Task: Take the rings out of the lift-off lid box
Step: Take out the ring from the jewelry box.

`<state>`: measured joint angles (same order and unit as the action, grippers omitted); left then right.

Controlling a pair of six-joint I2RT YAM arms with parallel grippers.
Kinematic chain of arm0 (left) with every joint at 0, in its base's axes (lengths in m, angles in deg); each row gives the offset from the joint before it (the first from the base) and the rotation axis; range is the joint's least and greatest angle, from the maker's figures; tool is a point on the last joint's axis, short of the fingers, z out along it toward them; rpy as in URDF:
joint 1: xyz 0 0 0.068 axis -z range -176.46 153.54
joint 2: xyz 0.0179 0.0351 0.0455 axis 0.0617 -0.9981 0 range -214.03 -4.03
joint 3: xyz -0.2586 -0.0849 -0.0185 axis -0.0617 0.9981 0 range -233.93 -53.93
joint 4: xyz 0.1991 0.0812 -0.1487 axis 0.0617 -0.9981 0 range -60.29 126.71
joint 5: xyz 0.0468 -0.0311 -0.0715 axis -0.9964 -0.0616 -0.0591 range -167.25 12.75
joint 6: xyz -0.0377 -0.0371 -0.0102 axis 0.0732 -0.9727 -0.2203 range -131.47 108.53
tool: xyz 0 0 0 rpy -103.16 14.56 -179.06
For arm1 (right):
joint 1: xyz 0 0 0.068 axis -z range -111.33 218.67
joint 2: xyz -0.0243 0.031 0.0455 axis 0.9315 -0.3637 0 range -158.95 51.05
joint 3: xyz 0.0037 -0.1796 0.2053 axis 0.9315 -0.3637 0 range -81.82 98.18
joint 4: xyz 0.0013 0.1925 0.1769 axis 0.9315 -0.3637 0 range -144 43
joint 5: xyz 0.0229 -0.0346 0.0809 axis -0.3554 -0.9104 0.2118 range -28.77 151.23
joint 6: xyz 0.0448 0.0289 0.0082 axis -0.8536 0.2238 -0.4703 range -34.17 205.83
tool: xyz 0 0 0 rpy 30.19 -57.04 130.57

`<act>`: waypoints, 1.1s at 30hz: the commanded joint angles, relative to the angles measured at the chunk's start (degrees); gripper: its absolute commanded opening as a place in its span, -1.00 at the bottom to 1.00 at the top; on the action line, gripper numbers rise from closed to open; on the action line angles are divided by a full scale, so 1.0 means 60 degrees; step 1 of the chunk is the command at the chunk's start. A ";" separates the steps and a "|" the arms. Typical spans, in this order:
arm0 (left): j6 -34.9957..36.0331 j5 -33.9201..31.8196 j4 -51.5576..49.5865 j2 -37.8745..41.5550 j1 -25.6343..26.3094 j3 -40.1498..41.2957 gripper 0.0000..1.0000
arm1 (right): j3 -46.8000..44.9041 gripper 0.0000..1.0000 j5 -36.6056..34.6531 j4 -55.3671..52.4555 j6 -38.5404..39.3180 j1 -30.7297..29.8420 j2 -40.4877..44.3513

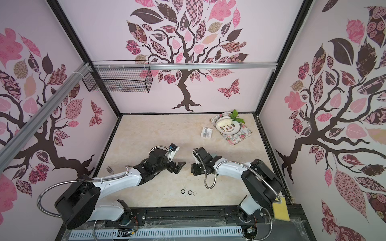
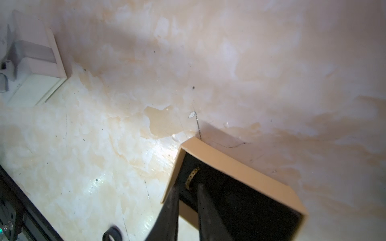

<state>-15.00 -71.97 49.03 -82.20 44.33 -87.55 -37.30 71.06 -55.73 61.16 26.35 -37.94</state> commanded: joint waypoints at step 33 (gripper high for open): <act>-0.0042 0.0175 0.0320 -0.0046 -0.0093 0.0375 0.96 | 0.0156 -1.00 0.0151 0.0159 0.0061 -0.0102 -0.0289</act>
<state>-15.06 -71.58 50.01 -82.42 44.00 -86.74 -36.65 71.34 -53.33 60.57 26.30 -41.05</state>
